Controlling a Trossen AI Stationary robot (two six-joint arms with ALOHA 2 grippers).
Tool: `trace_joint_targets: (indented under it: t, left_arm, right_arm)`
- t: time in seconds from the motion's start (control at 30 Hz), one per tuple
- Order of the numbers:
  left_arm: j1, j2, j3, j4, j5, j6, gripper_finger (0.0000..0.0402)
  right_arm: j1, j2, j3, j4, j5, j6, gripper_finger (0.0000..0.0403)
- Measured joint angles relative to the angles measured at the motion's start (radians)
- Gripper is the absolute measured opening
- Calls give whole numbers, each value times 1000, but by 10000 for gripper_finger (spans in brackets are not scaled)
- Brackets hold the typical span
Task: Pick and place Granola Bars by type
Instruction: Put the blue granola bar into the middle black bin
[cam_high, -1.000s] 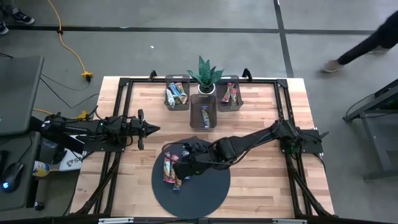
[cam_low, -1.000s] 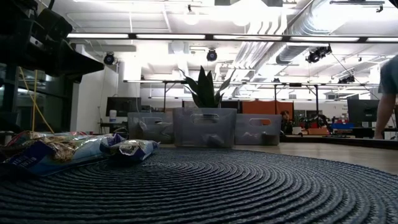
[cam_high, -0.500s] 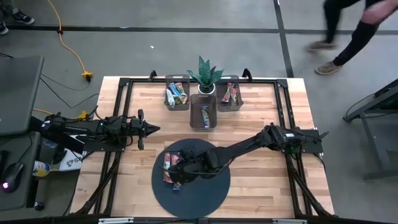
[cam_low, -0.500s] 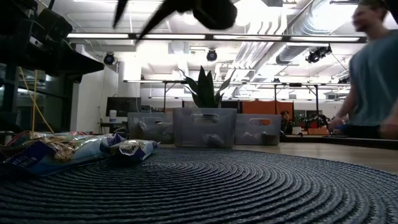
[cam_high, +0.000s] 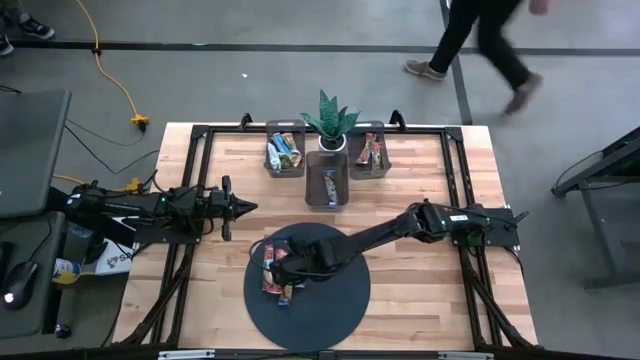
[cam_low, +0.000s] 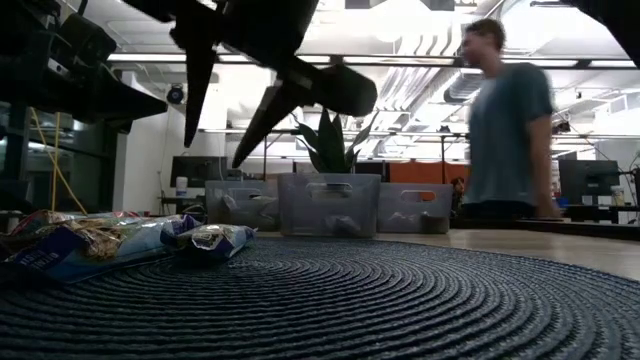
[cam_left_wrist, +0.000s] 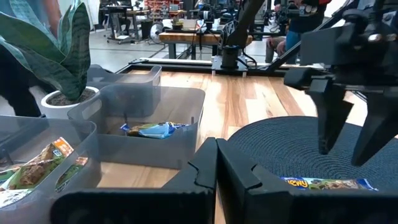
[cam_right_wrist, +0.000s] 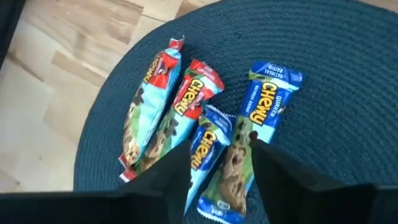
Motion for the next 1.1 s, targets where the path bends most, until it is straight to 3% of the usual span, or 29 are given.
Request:
trace_joint_targets:
  t: [0.4, 1.1]
  left_arm:
    - [0, 0, 0, 0, 0, 0, 1]
    - [0, 0, 0, 0, 0, 0, 1]
  right_arm:
    - [-43, 25, 1, -2, -17, 4, 224]
    - [-67, 86, 0, -14, -35, 37, 227]
